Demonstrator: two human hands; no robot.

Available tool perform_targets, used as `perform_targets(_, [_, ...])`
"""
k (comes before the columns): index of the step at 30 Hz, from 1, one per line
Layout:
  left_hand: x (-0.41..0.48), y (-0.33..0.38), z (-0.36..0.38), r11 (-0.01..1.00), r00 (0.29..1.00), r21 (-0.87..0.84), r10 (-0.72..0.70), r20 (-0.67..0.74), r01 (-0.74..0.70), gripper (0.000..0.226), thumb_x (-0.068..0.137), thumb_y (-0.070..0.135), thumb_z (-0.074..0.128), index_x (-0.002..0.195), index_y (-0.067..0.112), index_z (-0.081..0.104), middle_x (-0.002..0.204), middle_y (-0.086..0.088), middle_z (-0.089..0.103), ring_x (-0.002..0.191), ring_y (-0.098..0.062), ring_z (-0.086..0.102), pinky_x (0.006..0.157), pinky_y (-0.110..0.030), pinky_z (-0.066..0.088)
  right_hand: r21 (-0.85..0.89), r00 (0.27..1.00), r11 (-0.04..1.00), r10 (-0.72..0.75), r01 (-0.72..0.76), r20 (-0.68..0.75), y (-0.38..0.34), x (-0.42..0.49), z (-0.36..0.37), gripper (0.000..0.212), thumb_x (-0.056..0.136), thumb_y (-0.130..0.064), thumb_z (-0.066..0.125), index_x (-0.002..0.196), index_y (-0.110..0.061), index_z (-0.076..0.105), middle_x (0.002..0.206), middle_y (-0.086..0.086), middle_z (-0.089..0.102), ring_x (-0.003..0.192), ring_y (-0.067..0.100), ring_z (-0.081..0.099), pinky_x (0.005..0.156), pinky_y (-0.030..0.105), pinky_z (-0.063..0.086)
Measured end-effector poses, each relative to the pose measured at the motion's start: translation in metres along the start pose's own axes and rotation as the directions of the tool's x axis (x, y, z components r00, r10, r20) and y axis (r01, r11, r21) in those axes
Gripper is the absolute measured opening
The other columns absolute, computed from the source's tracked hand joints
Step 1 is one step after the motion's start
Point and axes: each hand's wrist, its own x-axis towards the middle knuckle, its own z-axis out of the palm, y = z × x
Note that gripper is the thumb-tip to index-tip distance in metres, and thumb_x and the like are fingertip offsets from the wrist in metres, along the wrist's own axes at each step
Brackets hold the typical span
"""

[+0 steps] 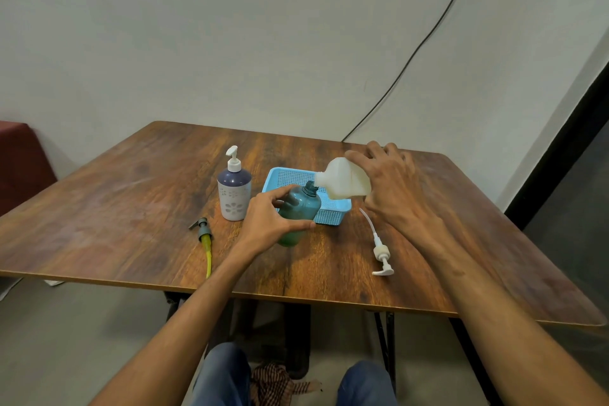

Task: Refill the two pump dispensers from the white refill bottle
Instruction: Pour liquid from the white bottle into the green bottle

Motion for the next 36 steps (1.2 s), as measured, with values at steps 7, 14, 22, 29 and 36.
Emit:
perform_targets(7, [0.0004,-0.0014,0.0007,1.0,1.0,0.008,0.001,0.001,-0.001,0.081,0.065,0.035,0.092,0.138,0.023,0.059,0.116,0.01,0.064,0.108,-0.012,0.063,0.092,-0.032,0.057,0.004,1.0,1.0,-0.005,0.005,-0.003,-0.0008,-0.0012,-0.0035,0.074,0.063,-0.016,0.081,0.131,-0.03,0.056,0.118,0.007,0.058,0.1,0.032,0.055,0.082,0.046,0.046])
perform_targets(14, [0.0006,-0.0015,0.0018,1.0,1.0,0.0,0.002,-0.004,-0.002,0.08,0.066,0.035,0.092,0.138,0.023,0.058,0.124,0.005,0.064,0.107,-0.01,0.061,0.091,-0.027,0.055,0.009,1.0,1.0,-0.008,0.008,-0.002,-0.0015,-0.0003,-0.005,0.074,0.063,-0.016,0.082,0.131,-0.028,0.057,0.119,0.009,0.058,0.101,0.034,0.055,0.083,0.048,0.045])
perform_targets(22, [0.0015,-0.0022,0.0011,1.0,1.0,0.008,-0.004,-0.015,0.004,0.082,0.065,0.036,0.092,0.139,0.022,0.059,0.125,0.002,0.066,0.108,-0.011,0.062,0.091,-0.027,0.056,-0.006,1.0,1.0,-0.009,0.009,0.012,-0.0009,0.0,-0.0049,0.076,0.064,-0.016,0.08,0.134,-0.029,0.054,0.123,0.007,0.056,0.104,0.032,0.053,0.083,0.047,0.046])
perform_targets(29, [0.0015,-0.0026,0.0007,1.0,1.0,0.011,-0.01,-0.014,0.01,0.083,0.065,0.036,0.092,0.139,0.021,0.058,0.125,0.003,0.067,0.108,-0.011,0.062,0.091,-0.028,0.057,-0.005,1.0,1.0,-0.013,0.013,0.008,-0.0017,0.0002,-0.0063,0.074,0.065,-0.018,0.08,0.134,-0.029,0.054,0.124,0.007,0.056,0.104,0.032,0.053,0.083,0.046,0.044])
perform_targets(36, [0.0008,-0.0019,0.0007,1.0,1.0,0.001,-0.006,-0.008,0.006,0.085,0.064,0.037,0.093,0.14,0.02,0.058,0.128,0.0,0.066,0.11,-0.012,0.061,0.092,-0.029,0.056,-0.019,1.0,1.0,-0.024,0.024,-0.009,-0.0001,0.0004,-0.0036,0.077,0.063,-0.016,0.082,0.133,-0.03,0.054,0.122,0.007,0.056,0.102,0.032,0.054,0.082,0.046,0.045])
